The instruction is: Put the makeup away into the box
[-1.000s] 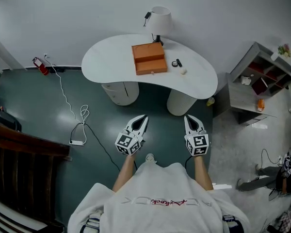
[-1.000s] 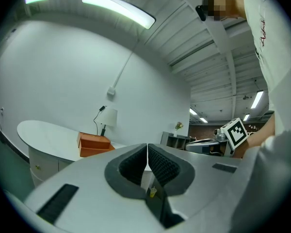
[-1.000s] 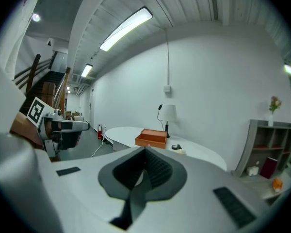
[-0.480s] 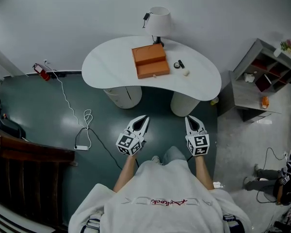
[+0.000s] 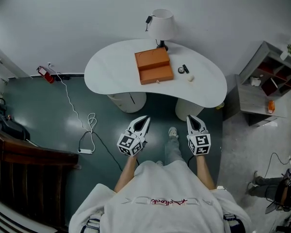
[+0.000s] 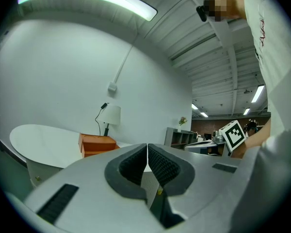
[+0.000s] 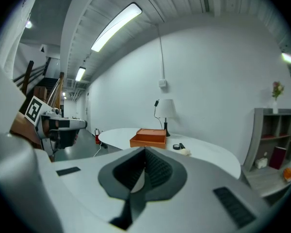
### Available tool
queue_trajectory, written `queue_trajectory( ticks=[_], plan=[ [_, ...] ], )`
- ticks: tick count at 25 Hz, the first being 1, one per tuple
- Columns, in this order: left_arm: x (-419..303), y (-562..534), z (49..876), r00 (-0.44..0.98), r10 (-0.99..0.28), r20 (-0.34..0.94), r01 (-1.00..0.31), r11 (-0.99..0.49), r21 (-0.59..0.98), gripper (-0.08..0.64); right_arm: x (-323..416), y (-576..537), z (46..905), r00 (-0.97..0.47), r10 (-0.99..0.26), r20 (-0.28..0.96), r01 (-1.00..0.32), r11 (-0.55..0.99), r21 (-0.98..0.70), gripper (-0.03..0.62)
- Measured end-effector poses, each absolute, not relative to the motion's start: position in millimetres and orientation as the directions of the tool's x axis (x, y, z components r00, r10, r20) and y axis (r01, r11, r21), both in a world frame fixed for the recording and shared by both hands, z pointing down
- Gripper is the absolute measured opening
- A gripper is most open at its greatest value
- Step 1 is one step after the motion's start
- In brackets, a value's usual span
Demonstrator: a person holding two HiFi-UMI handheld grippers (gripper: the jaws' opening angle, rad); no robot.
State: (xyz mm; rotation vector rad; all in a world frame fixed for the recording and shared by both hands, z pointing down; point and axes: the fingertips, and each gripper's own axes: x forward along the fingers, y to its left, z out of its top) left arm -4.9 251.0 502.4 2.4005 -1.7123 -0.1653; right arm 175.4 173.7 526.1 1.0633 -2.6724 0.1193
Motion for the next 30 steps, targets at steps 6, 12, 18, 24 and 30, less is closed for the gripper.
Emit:
queue_trajectory(
  ticks=[6,12,18,24,30],
  plan=[
    [-19,211,505,0.323,-0.946,0.031,-0.927,-0.310,0.213,0.015,160,134,530,-0.705,-0.654,0.274,-0.678,0.735,0.011,0.020],
    [-34,161,507,0.302,-0.953,0.034,-0.931,-0.287,0.224,0.015,147,82,534,-0.710,-0.645,0.282,-0.672,0.741,0.005,0.020],
    [-51,107,500,0.271,-0.962,0.034,-0.938,-0.257,0.232,0.015,127,20,528,-0.730,-0.620,0.287,-0.647,0.762,0.002,0.020],
    [-69,45,494,0.235,-0.971,0.038,-0.948,-0.220,0.230,0.015,104,-46,524,-0.754,-0.588,0.293,-0.615,0.788,-0.001,0.020],
    [-81,-18,492,0.209,-0.977,0.038,-0.954,-0.195,0.226,0.015,92,-115,521,-0.767,-0.575,0.283,-0.600,0.800,0.001,0.020]
  ],
)
